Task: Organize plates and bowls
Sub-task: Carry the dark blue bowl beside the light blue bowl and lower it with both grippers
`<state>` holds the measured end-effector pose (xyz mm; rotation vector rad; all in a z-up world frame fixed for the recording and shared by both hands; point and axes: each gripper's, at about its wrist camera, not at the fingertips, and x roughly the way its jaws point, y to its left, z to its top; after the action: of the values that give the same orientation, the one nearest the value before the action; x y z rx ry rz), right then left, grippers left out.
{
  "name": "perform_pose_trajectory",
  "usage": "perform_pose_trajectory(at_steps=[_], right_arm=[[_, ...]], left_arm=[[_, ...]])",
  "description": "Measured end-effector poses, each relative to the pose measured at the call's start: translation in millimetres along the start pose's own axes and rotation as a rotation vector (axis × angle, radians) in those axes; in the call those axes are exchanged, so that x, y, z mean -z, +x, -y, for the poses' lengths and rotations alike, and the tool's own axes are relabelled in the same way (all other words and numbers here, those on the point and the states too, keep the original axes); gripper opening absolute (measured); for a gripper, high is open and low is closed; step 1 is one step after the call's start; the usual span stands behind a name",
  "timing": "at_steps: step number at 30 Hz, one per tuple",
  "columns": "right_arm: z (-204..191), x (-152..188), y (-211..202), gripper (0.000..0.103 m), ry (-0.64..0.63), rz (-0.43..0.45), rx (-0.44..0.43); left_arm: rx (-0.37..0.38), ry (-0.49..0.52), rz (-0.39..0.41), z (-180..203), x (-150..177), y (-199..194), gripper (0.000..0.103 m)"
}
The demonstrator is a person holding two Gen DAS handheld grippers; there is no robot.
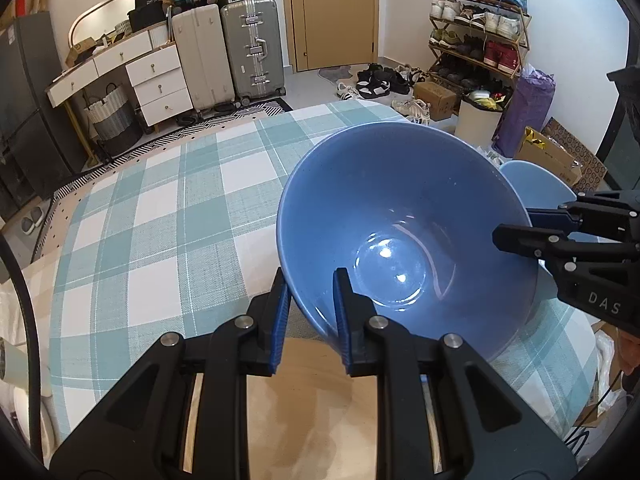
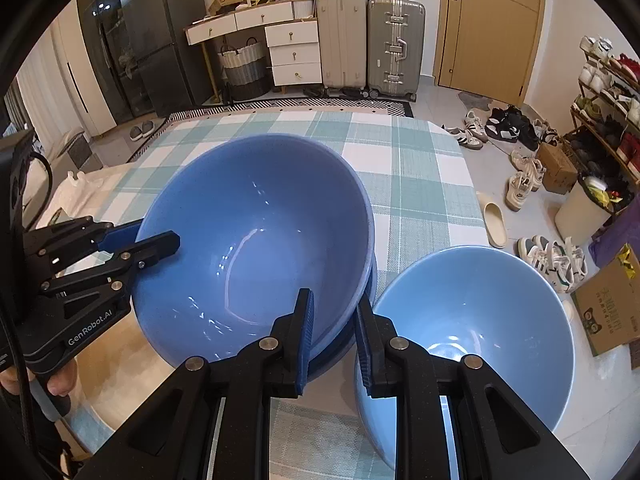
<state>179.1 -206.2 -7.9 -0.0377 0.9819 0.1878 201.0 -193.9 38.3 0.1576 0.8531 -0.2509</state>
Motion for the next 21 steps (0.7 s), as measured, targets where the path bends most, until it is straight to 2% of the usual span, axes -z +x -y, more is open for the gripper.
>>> perform_pose_trajectory(at_steps=[12, 21], right_arm=[[-6.0, 7.4, 6.0, 0.022, -0.058, 0.001, 0.066], [-15.2, 11.2, 7.2, 0.023, -0.118, 0.013, 0.135]], left_arm=[[-0.033, 0.036, -0.012, 9.1, 6.7, 6.5, 0.019], [-0.03, 0.047, -0.026, 13.2, 11.8, 9.8, 0.021]])
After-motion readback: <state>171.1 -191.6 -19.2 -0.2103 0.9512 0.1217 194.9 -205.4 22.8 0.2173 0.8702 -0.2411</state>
